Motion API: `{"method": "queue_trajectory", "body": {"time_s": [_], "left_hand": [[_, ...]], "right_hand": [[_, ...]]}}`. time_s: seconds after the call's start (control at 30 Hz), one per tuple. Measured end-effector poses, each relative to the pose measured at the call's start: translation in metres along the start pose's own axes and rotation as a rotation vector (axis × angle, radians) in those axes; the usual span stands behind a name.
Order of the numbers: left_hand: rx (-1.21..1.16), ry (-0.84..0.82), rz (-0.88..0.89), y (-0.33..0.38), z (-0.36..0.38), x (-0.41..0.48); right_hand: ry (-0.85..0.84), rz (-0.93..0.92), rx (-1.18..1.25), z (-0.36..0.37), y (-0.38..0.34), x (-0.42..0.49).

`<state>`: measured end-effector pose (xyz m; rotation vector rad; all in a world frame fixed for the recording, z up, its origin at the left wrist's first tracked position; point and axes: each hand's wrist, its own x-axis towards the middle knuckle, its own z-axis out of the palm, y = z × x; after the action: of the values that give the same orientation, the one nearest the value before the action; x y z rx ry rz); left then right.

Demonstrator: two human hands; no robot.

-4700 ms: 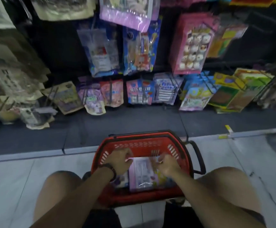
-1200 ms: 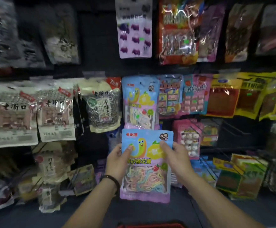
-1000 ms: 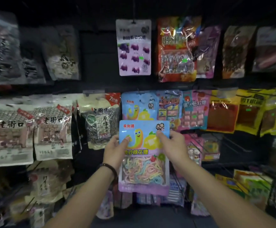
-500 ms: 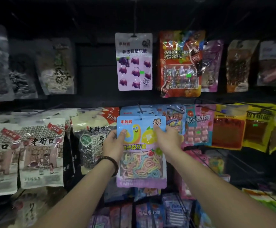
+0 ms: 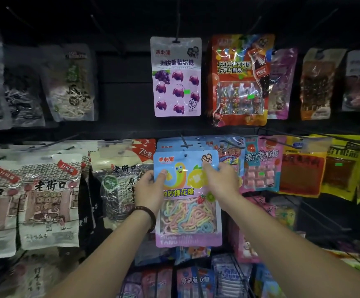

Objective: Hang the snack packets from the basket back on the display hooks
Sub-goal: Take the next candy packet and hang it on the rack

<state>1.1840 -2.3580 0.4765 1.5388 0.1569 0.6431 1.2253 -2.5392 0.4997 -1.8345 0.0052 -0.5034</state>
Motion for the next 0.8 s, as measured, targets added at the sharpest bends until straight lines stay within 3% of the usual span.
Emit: {"method": "queue_trajectory", "body": {"time_s": [0.27, 0.47, 0.67, 0.8], "left_hand": [[0.257, 0.045, 0.037, 0.005, 0.004, 0.015], [0.420, 0.071, 0.063, 0.009, 0.009, 0.019], [0.463, 0.042, 0.070, -0.005, -0.007, -0.012], [0.626, 0.030, 0.144, -0.029, -0.025, -0.050]], "right_hand": [[-0.090, 0.002, -0.071, 0.000, 0.001, 0.017], [-0.043, -0.037, -0.316, 0.002, 0.000, 0.026], [-0.161, -0.034, -0.357, -0.018, 0.019, 0.004], [-0.205, 0.010, -0.395, -0.034, 0.049, -0.027]]}}
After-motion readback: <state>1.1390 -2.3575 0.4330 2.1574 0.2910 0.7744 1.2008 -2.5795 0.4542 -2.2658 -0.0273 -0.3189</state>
